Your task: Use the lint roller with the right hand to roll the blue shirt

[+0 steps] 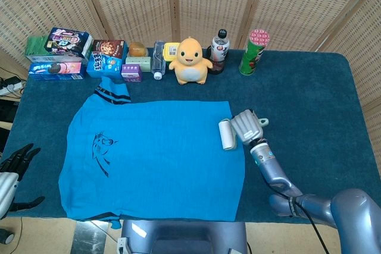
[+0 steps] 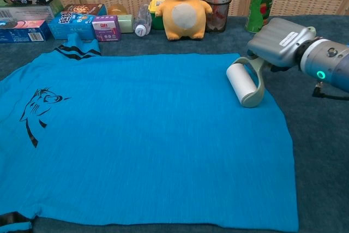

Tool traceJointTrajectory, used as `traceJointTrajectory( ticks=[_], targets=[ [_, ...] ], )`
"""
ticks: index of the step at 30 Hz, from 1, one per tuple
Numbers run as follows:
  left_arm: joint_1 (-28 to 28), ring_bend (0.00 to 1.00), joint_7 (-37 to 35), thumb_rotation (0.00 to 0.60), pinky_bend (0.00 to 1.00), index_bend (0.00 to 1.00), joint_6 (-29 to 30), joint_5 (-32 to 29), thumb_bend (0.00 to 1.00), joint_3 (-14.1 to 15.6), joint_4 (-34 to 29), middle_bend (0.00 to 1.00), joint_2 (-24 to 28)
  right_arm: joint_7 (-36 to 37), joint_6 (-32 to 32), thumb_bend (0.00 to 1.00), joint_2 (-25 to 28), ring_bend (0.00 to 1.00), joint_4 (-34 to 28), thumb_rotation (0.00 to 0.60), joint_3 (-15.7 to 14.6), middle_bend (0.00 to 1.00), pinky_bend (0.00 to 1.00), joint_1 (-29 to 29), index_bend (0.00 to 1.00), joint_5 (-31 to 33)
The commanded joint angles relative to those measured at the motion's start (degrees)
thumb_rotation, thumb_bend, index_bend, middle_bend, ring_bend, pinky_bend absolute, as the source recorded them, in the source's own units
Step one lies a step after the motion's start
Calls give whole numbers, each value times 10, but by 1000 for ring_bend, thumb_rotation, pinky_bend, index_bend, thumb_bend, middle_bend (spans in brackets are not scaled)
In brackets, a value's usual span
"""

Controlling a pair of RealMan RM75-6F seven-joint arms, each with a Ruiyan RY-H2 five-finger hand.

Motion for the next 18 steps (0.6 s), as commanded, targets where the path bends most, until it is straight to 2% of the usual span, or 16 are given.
traceJointTrajectory(
  ticks=[1,9,18],
  targets=[
    [1,0,-3,600,131,0,1,1,121,0,1,0,1,-89,29,1000,-40,957,-31,600,26,723,1000,10,519,23],
    [2,0,-17,600,131,0,6,8,121,2,6,0,5,-206,54,1000,-90,957,-58,600,61,723,1000,35,519,61],
    [4,0,-26,600,131,0,8,16,120,4,9,0,8,-277,77,1000,-136,957,-63,600,85,723,1000,51,519,94]
  ],
)
